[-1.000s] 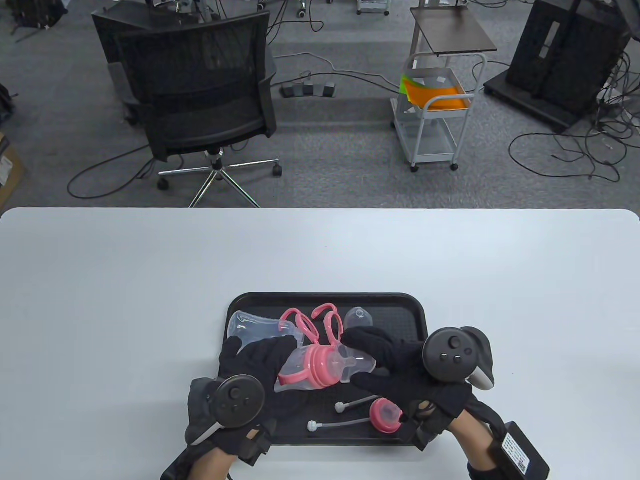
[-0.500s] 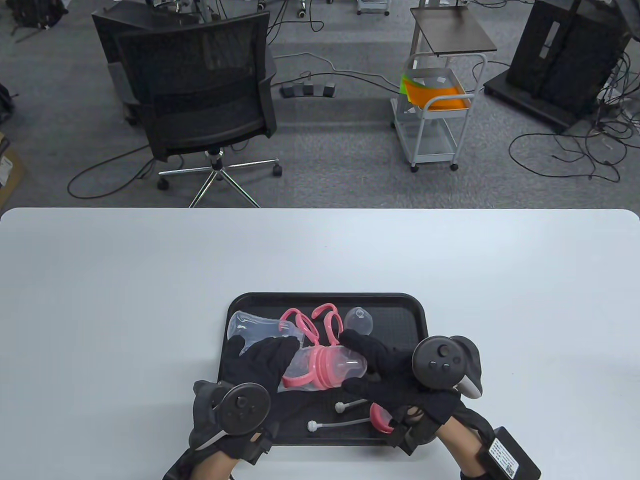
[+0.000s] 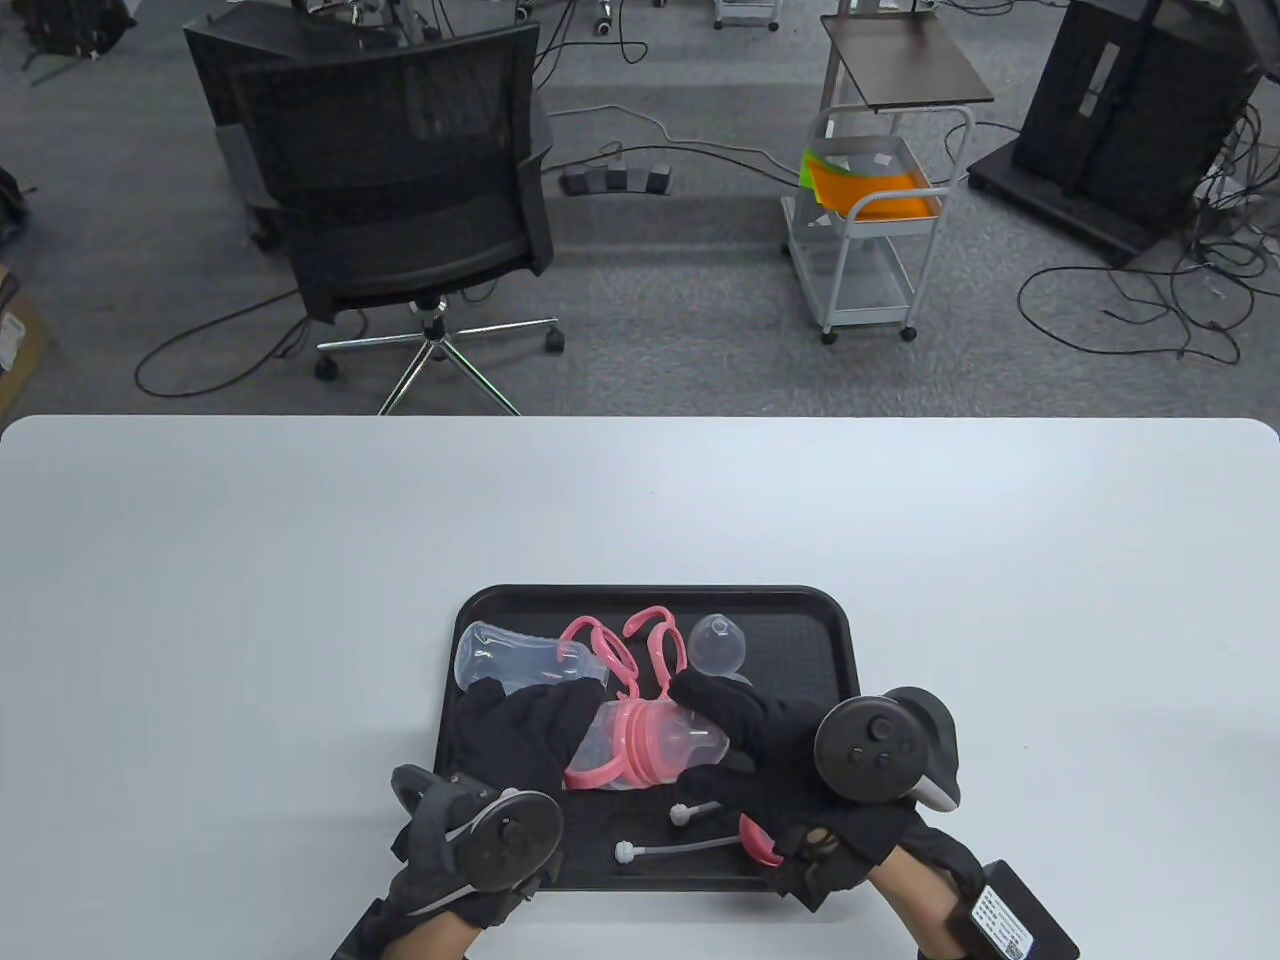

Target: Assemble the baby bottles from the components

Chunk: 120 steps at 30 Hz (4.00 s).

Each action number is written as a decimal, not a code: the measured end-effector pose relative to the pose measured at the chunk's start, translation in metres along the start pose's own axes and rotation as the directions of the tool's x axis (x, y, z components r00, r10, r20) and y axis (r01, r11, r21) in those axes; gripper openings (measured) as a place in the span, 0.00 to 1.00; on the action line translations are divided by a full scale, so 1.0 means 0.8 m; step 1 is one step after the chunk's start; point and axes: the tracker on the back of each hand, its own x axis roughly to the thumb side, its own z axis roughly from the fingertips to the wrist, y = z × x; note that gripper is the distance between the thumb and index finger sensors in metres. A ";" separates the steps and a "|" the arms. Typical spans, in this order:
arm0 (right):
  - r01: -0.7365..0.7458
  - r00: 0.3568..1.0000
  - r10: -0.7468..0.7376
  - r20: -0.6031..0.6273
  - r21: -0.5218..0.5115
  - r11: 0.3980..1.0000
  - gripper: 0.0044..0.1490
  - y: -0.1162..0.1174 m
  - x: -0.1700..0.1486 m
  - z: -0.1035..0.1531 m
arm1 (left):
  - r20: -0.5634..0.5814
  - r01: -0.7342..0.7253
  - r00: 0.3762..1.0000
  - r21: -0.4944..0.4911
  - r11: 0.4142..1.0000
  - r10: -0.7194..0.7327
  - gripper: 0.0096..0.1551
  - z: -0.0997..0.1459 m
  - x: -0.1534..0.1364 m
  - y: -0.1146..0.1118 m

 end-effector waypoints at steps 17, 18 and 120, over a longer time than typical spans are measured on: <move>-0.137 0.989 0.142 0.040 -0.096 0.986 0.49 -0.001 0.023 0.007 | 0.027 0.095 0.995 0.078 0.992 -0.097 0.62 0.002 0.019 0.012; -0.157 0.986 0.162 0.042 -0.102 0.982 0.49 0.000 0.025 0.006 | 0.025 0.106 0.994 0.076 0.991 -0.108 0.62 0.002 0.019 0.012; -0.254 0.917 0.165 -0.364 -0.211 0.944 0.55 -0.066 -0.140 0.052 | -0.388 -0.075 0.909 0.208 0.975 0.153 0.78 -0.027 -0.163 0.016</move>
